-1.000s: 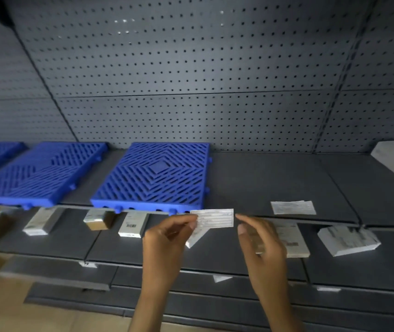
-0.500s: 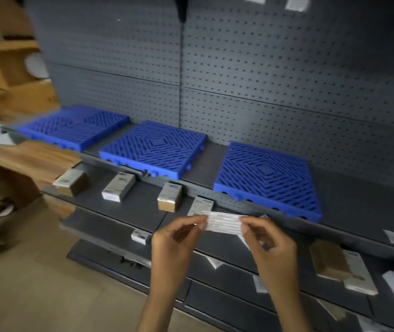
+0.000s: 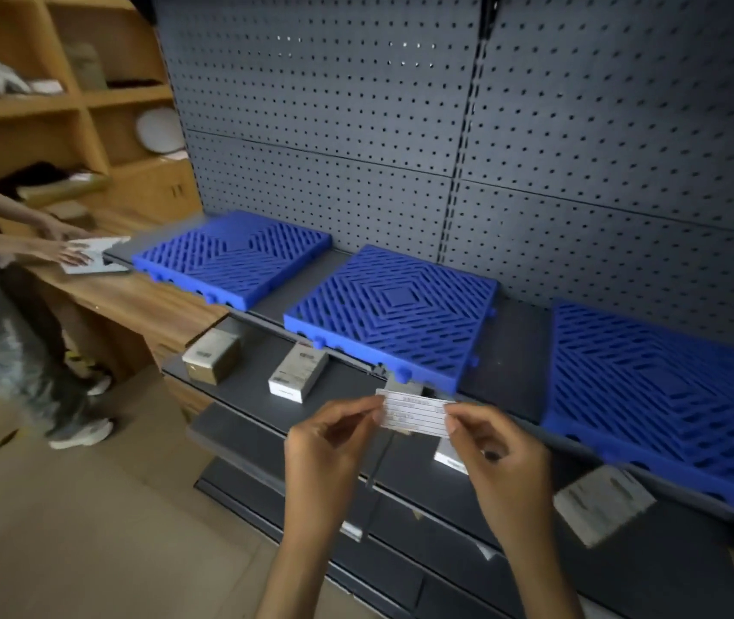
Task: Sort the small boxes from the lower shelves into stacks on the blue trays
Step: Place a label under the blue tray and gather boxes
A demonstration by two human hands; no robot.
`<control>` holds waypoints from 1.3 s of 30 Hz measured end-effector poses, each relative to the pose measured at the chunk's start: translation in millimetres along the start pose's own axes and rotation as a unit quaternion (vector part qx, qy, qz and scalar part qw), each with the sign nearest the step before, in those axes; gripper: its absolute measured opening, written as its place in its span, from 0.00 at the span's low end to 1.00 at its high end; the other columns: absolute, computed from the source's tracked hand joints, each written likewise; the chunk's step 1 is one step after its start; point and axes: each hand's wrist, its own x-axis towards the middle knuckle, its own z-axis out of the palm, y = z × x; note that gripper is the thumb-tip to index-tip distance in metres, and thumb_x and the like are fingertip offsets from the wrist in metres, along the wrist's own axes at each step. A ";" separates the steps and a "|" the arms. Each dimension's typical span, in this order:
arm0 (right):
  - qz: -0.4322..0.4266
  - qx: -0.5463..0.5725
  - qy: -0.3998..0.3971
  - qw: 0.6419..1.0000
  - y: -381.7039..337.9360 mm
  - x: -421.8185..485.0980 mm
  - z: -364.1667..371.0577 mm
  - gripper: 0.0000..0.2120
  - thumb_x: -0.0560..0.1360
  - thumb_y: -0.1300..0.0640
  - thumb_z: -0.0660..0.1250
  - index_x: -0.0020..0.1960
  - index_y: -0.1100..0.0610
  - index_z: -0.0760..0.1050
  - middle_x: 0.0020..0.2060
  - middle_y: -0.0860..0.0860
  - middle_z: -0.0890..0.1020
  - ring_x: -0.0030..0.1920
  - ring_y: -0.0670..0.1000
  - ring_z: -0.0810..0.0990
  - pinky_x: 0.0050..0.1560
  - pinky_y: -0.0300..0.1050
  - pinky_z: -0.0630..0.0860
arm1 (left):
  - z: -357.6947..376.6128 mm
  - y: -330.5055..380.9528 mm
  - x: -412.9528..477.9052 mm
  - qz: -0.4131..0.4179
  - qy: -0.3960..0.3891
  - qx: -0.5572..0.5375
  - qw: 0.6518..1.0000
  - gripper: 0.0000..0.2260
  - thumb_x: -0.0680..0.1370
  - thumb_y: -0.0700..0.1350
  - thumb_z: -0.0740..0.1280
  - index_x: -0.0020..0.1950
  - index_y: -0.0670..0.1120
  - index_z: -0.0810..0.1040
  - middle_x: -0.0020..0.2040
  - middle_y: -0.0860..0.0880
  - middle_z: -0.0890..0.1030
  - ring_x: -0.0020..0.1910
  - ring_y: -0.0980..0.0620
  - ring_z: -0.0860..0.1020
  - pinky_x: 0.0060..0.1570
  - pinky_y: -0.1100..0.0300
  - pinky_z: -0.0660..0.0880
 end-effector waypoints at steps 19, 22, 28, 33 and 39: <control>-0.028 -0.057 -0.006 0.998 -15.3 127.9 200.0 0.08 0.75 0.61 0.74 0.48 0.48 0.84 0.41 0.37 0.84 0.42 0.41 0.84 0.42 0.34 0.78 | -125.3 -19.4 226.7 0.051 -0.011 0.083 0.995 0.08 0.74 0.36 0.75 0.48 0.47 0.88 0.45 0.55 0.88 0.46 0.55 0.86 0.50 0.64 0.80; -0.012 -0.063 0.002 0.998 -23.2 136.1 251.1 0.07 0.75 0.59 0.74 0.48 0.47 0.84 0.41 0.38 0.85 0.43 0.43 0.84 0.43 0.33 0.77 | -162.3 -29.0 260.8 0.064 -0.005 0.093 0.994 0.08 0.74 0.35 0.76 0.45 0.49 0.88 0.43 0.57 0.87 0.44 0.57 0.86 0.48 0.65 0.80; 0.017 -0.087 0.009 0.996 -41.0 161.4 351.1 0.05 0.75 0.59 0.75 0.47 0.49 0.85 0.40 0.37 0.85 0.43 0.38 0.83 0.43 0.35 0.79 | -240.5 -49.8 329.2 0.064 -0.013 0.123 0.990 0.10 0.74 0.33 0.75 0.46 0.48 0.88 0.43 0.58 0.87 0.42 0.59 0.85 0.44 0.66 0.79; 0.030 -0.137 0.010 0.990 -35.2 178.2 420.7 0.04 0.76 0.56 0.74 0.46 0.47 0.85 0.40 0.36 0.84 0.42 0.39 0.83 0.43 0.46 0.81 | -281.7 -66.8 369.8 0.064 0.015 0.152 0.986 0.07 0.75 0.36 0.75 0.48 0.48 0.88 0.44 0.57 0.87 0.42 0.61 0.84 0.42 0.65 0.78; 0.027 -0.185 0.033 0.982 -29.2 189.8 461.2 0.03 0.76 0.55 0.73 0.46 0.48 0.85 0.40 0.40 0.85 0.42 0.42 0.83 0.42 0.49 0.82 | -293.2 -85.4 401.7 0.086 0.016 0.212 0.973 0.07 0.75 0.37 0.74 0.49 0.48 0.88 0.42 0.55 0.86 0.43 0.62 0.82 0.40 0.74 0.73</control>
